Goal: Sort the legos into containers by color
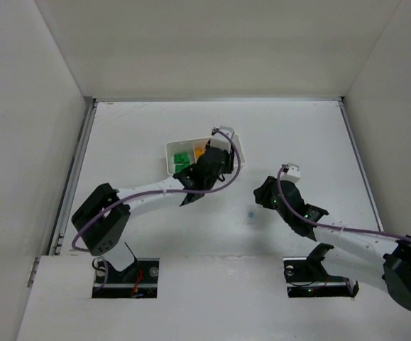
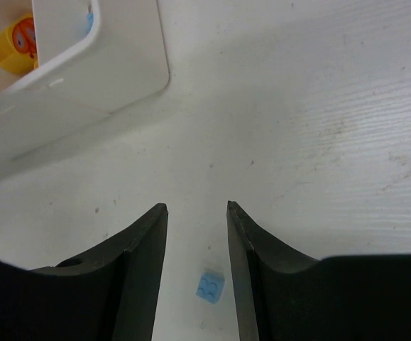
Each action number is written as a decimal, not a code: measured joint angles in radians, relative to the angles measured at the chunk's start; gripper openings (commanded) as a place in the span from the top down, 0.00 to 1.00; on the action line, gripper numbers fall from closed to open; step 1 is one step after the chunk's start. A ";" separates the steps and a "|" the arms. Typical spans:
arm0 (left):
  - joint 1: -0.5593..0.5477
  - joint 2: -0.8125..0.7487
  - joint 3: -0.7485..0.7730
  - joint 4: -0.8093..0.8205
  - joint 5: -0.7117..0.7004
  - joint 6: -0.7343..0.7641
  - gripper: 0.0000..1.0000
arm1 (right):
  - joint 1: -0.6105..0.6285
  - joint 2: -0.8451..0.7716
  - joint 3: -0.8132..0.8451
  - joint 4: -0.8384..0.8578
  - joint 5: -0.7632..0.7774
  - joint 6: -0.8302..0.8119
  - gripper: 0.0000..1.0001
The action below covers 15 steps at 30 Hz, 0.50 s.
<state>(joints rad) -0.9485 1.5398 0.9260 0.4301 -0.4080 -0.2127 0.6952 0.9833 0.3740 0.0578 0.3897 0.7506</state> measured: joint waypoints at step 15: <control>0.143 0.274 0.184 -0.068 0.077 -0.011 0.18 | 0.204 0.180 0.043 -0.128 0.055 0.055 0.50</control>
<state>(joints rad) -0.8055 1.8137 1.1103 0.3622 -0.3313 -0.2237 0.8997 1.1633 0.4168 -0.0704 0.4442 0.8055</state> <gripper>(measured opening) 0.746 0.503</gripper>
